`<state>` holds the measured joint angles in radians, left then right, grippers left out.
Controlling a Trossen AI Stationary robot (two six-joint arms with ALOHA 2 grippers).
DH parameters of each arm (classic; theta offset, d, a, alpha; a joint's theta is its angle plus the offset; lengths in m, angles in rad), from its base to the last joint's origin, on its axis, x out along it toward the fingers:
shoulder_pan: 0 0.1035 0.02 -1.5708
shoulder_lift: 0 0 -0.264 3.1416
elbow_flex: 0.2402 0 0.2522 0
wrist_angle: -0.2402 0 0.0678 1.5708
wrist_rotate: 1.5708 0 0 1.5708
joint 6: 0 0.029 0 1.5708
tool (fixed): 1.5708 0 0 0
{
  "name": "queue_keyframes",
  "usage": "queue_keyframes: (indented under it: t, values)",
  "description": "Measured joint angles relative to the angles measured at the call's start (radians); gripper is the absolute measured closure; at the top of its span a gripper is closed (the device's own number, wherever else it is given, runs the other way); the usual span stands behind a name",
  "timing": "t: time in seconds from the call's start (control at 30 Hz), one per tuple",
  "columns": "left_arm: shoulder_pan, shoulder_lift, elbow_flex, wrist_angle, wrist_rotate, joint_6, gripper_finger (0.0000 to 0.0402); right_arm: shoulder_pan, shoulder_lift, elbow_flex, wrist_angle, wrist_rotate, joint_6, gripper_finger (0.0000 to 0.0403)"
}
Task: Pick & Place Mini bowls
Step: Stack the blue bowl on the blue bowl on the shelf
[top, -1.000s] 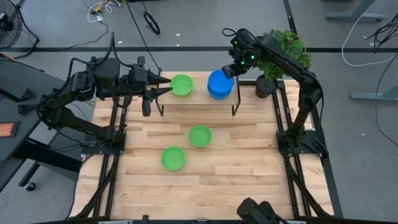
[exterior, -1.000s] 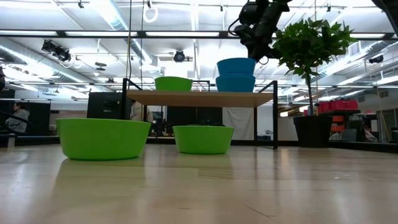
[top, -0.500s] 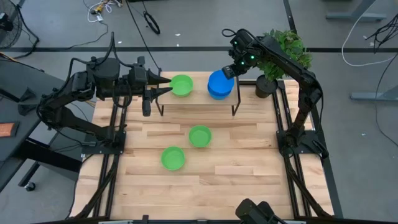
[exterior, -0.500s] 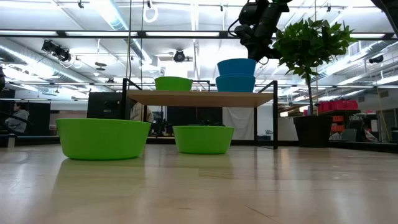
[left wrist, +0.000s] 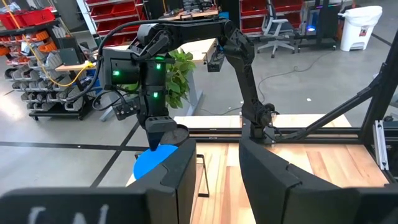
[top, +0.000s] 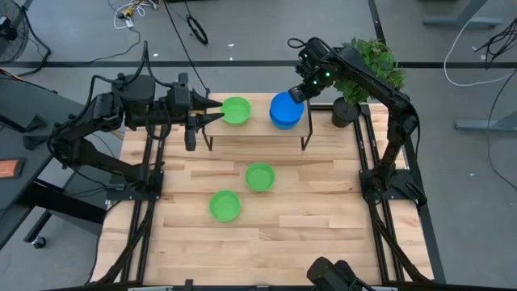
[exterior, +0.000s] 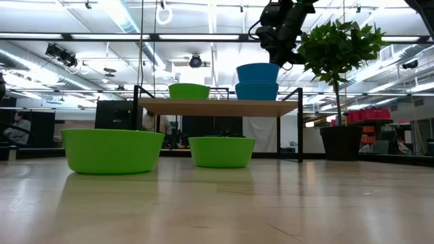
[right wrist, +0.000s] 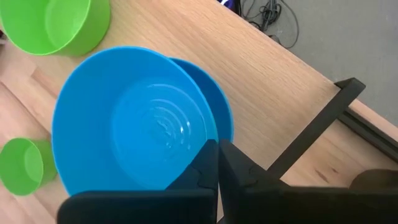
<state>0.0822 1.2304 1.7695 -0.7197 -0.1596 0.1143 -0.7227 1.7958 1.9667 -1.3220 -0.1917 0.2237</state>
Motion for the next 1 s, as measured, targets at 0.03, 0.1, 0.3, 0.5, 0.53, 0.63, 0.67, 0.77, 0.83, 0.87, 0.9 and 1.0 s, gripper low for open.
queue_keyframes:
  t: [0.03,0.1,0.3,0.5,0.53,0.63,0.67,0.77,0.83,0.87,0.9,1.0]
  values:
    - [0.000,0.000,0.000,0.000,0.000,0.000,0.0275,0.000,0.000,0.000,0.000,0.000,0.010,0.0403]
    - [0.000,0.000,0.000,0.001,0.000,-0.004,0.0275,0.000,0.000,0.000,0.001,0.000,0.040,0.0403]
    - [0.000,0.000,0.000,0.013,0.000,-0.006,0.0275,0.001,0.000,0.000,0.010,-0.004,0.002,0.0403]
    - [0.000,0.000,0.000,0.014,0.000,-0.007,0.0275,0.009,0.000,0.000,0.042,0.007,0.002,0.0403]
    - [0.000,0.000,0.000,0.014,0.000,-0.007,0.0275,0.009,0.000,0.000,0.040,-0.003,0.003,0.0403]
    - [0.000,0.000,0.000,0.013,0.000,-0.008,0.0275,0.009,0.009,0.000,0.033,-0.004,0.003,0.0403]
    - [0.000,0.000,0.000,0.013,0.000,-0.008,0.0275,0.009,0.013,0.000,0.028,-0.003,0.003,0.0403]
    - [0.000,0.000,0.000,0.014,0.000,-0.009,0.0275,0.011,0.027,-0.001,0.005,-0.001,-0.004,0.0403]
    - [0.000,0.000,0.000,0.014,0.000,-0.018,0.0275,0.011,0.037,-0.001,-0.004,0.001,-0.012,0.0403]
    - [0.000,0.000,0.000,0.014,0.000,-0.023,0.0275,0.011,0.040,-0.001,0.000,0.001,-0.014,0.0403]
    - [0.000,0.000,0.000,0.013,0.000,-0.025,0.0275,0.011,0.041,-0.001,0.009,0.000,-0.014,0.0403]
    - [0.000,0.000,0.000,0.013,0.000,-0.026,0.0275,0.011,0.041,-0.001,0.014,0.000,-0.017,0.0403]
